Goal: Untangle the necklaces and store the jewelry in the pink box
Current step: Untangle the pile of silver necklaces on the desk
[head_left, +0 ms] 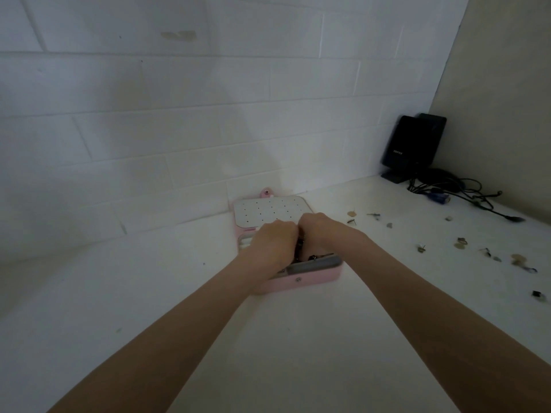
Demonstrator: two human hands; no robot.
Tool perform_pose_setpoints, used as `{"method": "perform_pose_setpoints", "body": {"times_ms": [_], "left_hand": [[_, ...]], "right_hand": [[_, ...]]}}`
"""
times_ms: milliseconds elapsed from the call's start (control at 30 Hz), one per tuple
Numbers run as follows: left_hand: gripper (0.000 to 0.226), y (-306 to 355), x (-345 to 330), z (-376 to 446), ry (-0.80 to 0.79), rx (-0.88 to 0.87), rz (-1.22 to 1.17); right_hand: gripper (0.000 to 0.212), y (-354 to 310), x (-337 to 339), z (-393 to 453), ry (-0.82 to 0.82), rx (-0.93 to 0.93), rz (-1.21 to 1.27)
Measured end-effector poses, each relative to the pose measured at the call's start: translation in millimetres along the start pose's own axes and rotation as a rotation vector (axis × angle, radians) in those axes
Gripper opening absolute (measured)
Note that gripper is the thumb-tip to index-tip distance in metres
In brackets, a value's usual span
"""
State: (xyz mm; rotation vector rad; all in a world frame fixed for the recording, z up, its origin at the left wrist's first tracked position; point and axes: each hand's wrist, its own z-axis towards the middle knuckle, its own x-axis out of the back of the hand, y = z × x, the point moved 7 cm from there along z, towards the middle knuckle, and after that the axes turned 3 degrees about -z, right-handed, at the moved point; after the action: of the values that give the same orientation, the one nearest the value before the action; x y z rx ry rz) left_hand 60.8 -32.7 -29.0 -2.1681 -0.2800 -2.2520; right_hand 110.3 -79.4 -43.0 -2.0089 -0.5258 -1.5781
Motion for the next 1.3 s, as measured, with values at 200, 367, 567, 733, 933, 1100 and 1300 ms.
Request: {"method": "perform_pose_setpoints", "body": {"times_ms": [200,367,567,733,933,1100,1300], "left_hand": [[0.023,-4.8,-2.3,-2.9,0.049,-0.016,-0.039],[0.018,-15.6,-3.8,3.0,-0.011,-0.026,-0.187],[0.013,-24.9,-2.8,4.4,0.005,-0.019,-0.333],[0.007,-26.3,30.5,2.3,0.217,-0.009,-0.533],[0.008,-20.1,55.9,1.1,0.222,-0.008,-0.856],[0.008,-11.4,77.8,-6.4,0.267,-0.051,-1.262],[0.009,8.9,108.3,-6.5,0.270,-0.139,-1.396]], "right_hand": [[0.028,-7.6,0.5,0.6,-0.012,0.014,-0.075],[0.027,-3.2,6.2,1.2,-0.062,-0.022,-0.102],[0.018,9.2,5.7,-2.3,0.048,-0.022,0.130],[0.014,17.9,30.9,-11.2,0.182,-0.021,0.452],[0.014,24.9,58.0,-28.7,0.199,0.051,0.891],[0.015,31.7,71.6,-45.9,0.182,0.091,1.175],[0.017,29.9,89.8,-60.3,0.133,0.186,1.394]]}}
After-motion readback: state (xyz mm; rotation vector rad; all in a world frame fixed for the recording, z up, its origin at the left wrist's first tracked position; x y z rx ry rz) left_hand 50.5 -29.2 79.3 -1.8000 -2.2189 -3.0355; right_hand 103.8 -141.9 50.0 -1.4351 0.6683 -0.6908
